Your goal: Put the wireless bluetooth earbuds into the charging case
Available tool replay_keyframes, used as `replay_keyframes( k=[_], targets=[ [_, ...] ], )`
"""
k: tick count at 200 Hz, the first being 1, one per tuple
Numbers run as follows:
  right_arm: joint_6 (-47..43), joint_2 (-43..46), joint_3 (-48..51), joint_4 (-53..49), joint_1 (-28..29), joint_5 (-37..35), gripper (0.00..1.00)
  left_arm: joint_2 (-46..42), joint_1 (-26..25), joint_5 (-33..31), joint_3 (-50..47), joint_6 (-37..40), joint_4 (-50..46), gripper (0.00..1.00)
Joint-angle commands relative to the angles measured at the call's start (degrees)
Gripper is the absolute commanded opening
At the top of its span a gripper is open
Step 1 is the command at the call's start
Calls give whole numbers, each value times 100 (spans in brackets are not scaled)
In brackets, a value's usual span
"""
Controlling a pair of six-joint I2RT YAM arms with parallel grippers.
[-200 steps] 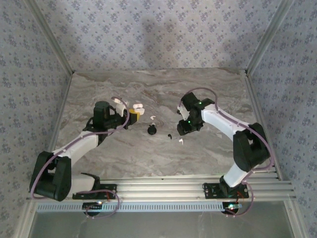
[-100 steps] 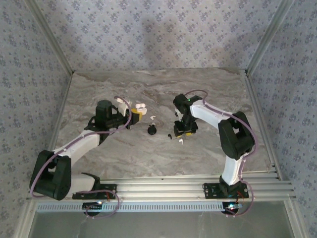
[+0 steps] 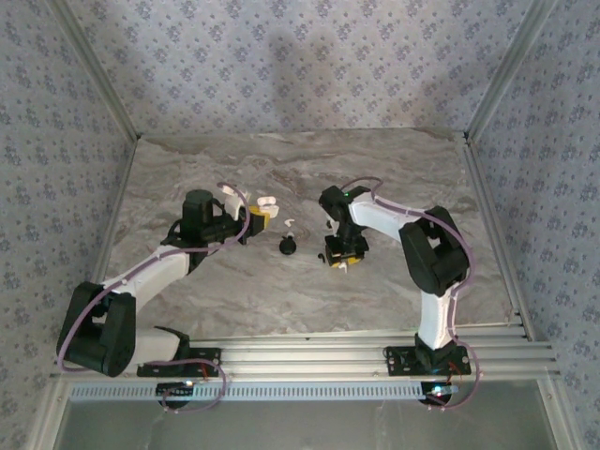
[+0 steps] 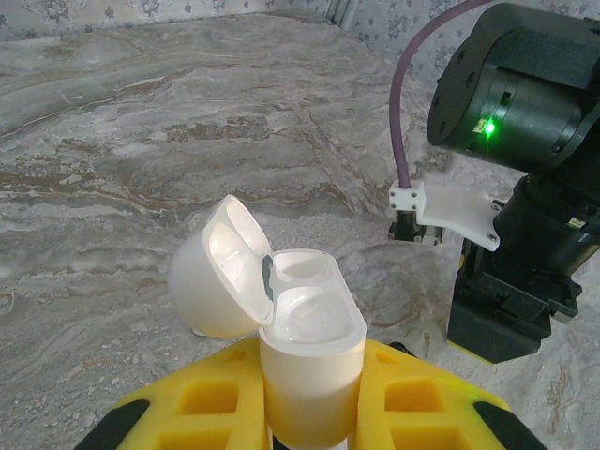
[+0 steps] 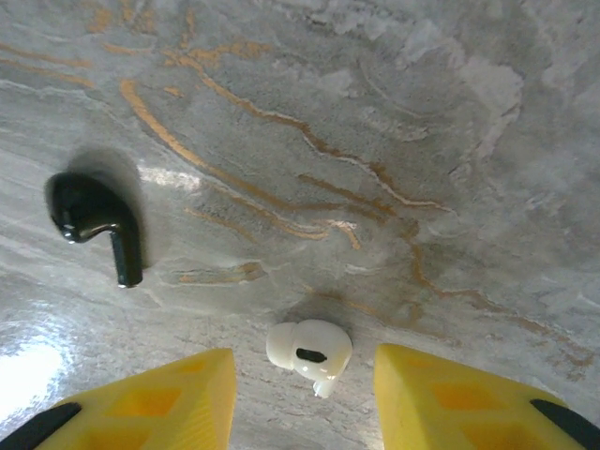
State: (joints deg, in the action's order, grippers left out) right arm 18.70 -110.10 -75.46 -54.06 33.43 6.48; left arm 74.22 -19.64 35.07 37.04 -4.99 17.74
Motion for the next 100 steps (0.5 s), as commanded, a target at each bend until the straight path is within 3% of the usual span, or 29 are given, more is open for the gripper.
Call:
replay_keyframes(
  k=[1,100],
  targets=[
    [160,-139,-63,-218,54,-193,43,-17,-31,24,159,99,54,11],
    [288,-283,150,-24,67,-211,33,49,-31,18,124,86,76,11]
  ],
)
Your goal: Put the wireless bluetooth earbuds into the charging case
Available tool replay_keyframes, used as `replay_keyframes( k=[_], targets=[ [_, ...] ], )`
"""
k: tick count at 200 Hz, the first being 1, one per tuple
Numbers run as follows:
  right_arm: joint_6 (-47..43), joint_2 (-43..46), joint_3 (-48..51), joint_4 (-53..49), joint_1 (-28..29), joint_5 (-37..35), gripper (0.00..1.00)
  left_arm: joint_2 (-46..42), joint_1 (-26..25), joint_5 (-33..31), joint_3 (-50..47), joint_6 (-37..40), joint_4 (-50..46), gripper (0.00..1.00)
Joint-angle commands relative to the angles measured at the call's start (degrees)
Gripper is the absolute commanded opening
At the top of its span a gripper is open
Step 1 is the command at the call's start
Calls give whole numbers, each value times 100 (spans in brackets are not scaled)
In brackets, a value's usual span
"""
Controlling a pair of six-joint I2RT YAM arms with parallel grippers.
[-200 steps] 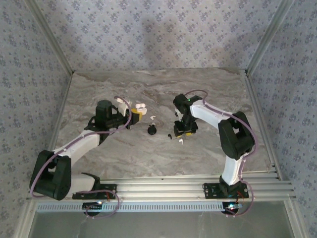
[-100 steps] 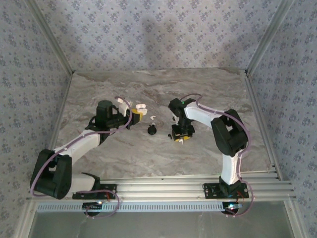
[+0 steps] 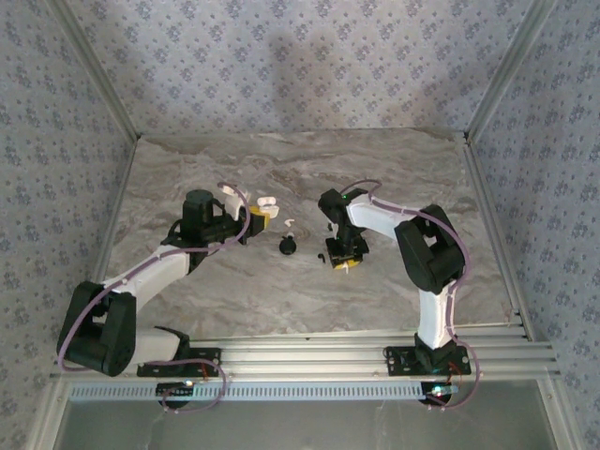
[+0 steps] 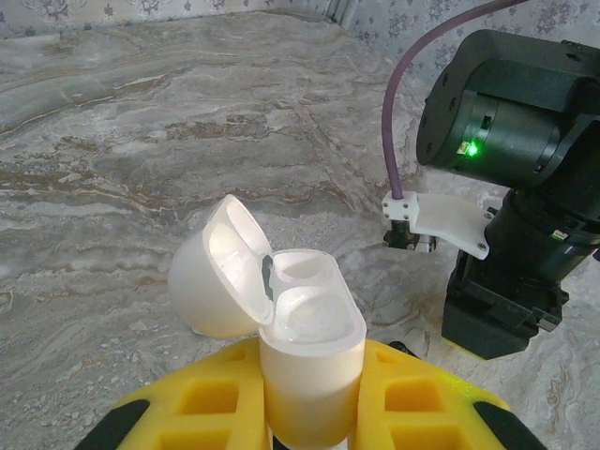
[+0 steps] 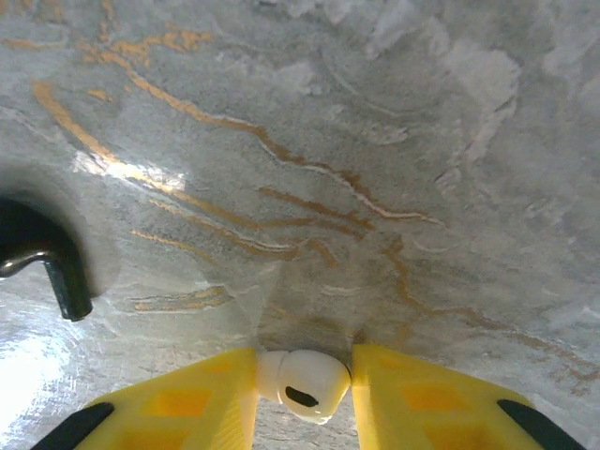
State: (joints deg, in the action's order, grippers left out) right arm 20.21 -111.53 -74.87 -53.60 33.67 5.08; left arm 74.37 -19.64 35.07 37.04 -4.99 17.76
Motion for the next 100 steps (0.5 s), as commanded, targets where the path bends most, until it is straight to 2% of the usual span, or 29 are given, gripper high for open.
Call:
replay_keyframes(
  k=[1,56,100],
  targets=[
    [135,-146,93,-71,43,-74,33,34,-31,18,126,86,76,11],
    [195,-14,199,3,60,-213,29,45,-40,25,133,85,74,11],
    [376,732,758,758,27,-284,28,252,-247,79,181,78,263,11]
  ],
)
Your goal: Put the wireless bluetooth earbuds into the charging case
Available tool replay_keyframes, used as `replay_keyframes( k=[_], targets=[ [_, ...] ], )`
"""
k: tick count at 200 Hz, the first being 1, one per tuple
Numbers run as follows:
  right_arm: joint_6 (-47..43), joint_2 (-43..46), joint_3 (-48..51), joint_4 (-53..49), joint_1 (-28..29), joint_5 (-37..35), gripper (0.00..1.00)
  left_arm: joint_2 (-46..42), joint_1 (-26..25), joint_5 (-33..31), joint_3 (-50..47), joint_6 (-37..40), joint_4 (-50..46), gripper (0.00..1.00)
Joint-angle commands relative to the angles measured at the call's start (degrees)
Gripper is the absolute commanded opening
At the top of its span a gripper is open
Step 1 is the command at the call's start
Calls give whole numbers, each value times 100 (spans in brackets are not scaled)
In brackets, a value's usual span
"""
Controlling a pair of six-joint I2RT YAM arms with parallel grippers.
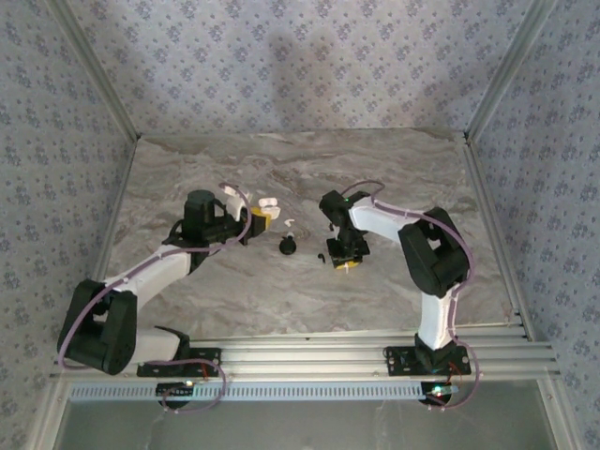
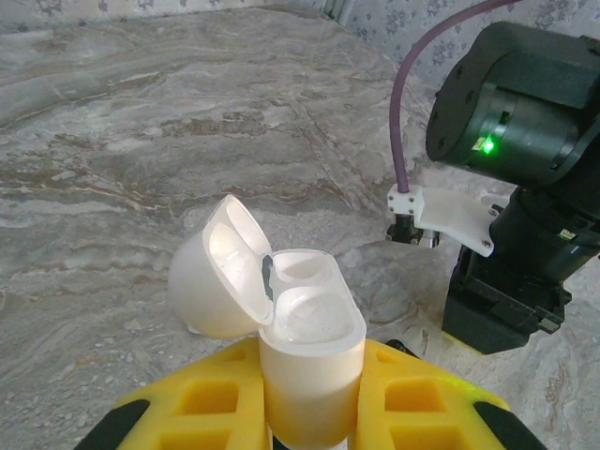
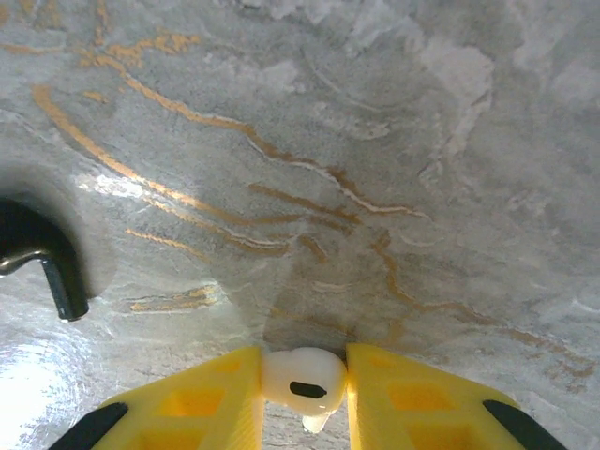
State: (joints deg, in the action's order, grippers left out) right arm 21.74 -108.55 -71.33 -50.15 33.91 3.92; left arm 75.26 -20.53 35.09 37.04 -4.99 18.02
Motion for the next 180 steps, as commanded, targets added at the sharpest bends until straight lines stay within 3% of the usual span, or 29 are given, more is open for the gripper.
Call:
replay_keyframes(
  k=[1,43,89,148,180],
  targets=[
    [225,459,451,433,-2,-170,28,172,-168,72,181,73,241,11],
    [192,1584,1156,1487,-151,-361,28,533,-556,146,344,-23,654,10],
    [-662,2885,1582,2565,-471,-385,28,977,-929,414,726,-8,932,10],
    [-1522,4031,1884,3680,-698,221,28,1330,-1219,714,970,86,1680,10],
    [-1550,4362,1952,4356,-660,329,28,1428,-1422,674,998,328,2077,9]
  ],
)
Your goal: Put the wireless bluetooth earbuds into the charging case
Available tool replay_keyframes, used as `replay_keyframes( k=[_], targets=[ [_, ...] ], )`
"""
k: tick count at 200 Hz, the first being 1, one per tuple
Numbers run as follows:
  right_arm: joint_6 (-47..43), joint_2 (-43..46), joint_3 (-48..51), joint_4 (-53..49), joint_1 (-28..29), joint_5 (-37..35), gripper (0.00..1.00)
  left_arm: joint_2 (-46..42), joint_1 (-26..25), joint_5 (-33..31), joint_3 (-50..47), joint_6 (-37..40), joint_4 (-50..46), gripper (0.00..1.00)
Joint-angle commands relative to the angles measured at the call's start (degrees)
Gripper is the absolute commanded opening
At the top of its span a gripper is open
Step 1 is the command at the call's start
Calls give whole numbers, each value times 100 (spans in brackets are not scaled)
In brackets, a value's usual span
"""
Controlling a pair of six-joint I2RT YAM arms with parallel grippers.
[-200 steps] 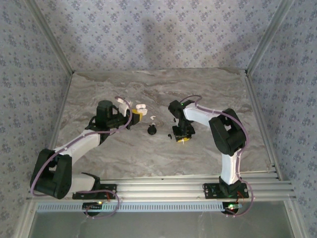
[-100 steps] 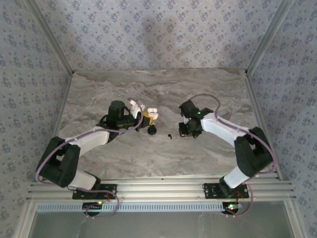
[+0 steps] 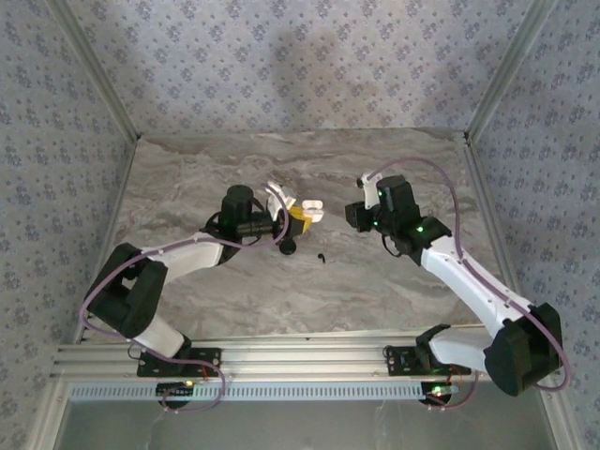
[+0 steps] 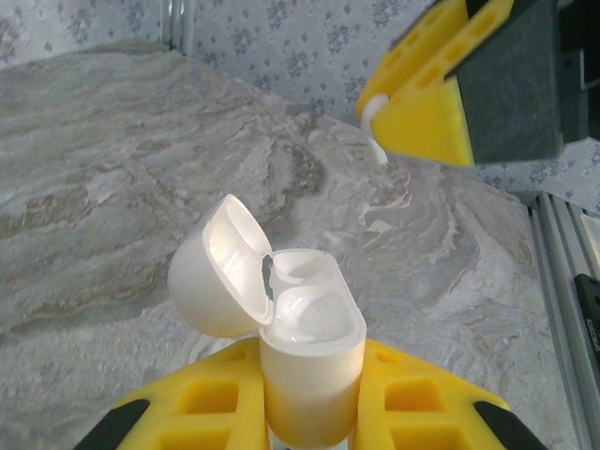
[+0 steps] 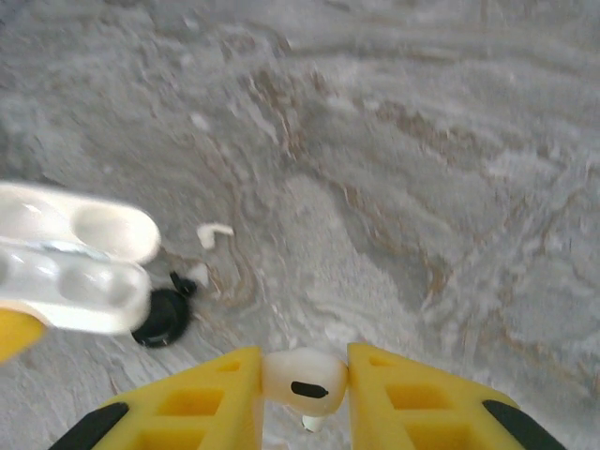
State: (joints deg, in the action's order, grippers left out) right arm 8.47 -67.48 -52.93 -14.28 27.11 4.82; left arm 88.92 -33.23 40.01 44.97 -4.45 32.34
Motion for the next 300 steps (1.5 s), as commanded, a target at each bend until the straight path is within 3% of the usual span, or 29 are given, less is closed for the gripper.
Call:
replay_keyframes(
  k=[1,62,126,300],
  targets=[
    [-227,259,118,787,21,243,28,63,-155,178,201,280,653,9],
    [-366,823,585,1703,67,678,28,141,-376,-459,1,760,1564,8],
    [-316,725,696,2202,36,969,28,267,-579,-556,117,928,1751,8],
    [883,28,1223,4034,-618,2001,29,506,-576,-661,369,156,2092,9]
  ],
)
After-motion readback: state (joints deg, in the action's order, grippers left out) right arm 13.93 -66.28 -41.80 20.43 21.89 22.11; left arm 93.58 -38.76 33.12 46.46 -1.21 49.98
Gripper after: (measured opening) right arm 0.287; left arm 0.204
